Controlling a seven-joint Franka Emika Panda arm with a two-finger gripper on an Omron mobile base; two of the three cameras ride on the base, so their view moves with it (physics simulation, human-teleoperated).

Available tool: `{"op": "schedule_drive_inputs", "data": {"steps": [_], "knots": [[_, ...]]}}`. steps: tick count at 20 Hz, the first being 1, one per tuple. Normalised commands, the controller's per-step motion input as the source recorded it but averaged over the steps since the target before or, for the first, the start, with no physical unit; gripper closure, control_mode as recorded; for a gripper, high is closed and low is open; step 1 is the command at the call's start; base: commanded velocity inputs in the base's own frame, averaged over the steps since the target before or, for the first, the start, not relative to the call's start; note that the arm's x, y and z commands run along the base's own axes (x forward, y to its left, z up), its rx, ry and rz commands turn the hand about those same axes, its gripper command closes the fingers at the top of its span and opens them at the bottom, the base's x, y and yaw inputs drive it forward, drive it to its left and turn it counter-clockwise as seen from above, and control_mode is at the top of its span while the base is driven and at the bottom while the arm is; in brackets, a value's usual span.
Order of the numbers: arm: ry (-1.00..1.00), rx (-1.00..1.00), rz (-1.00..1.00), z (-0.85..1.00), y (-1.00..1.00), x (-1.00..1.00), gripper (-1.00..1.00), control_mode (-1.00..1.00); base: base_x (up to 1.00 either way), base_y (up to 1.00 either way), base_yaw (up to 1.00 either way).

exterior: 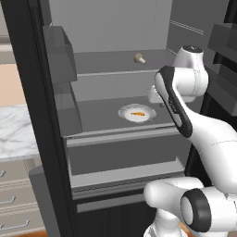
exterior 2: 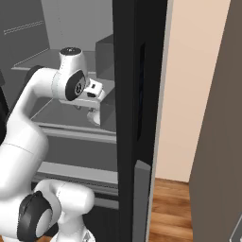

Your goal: Retrieve the shrimp from the fridge and place it on the cutting board.

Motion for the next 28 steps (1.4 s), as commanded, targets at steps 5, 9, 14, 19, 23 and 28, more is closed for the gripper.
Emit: {"op": "schedule_drive_inputs", "data": {"steps": [5, 9, 14, 19, 23, 28], "knots": [[0.0, 0.0, 0.0, 0.0, -0.04, 0.0, -1.0, -1.0, 0.0, 0.0, 0.0], [0.11, 0.0, 0.04, 0.0, -0.04, -0.02, -1.0, -1.0, 0.0, 0.0, 0.0], [0.13, -0.01, 0.0, -0.33, 0.0, 0.16, -1.0, -1.0, 0.0, 0.0, 0.0], [0.11, 0.0, 0.01, -0.71, 0.04, 0.48, -1.0, -1.0, 0.0, 0.0, 0.0], [-0.01, 0.0, 0.05, -0.54, 0.05, 0.61, -1.0, -1.0, 0.0, 0.0, 0.0], [-0.14, 0.0, 0.12, 0.0, 0.0, 0.46, -1.0, -1.0, 0.0, 0.0, 0.0]]}}
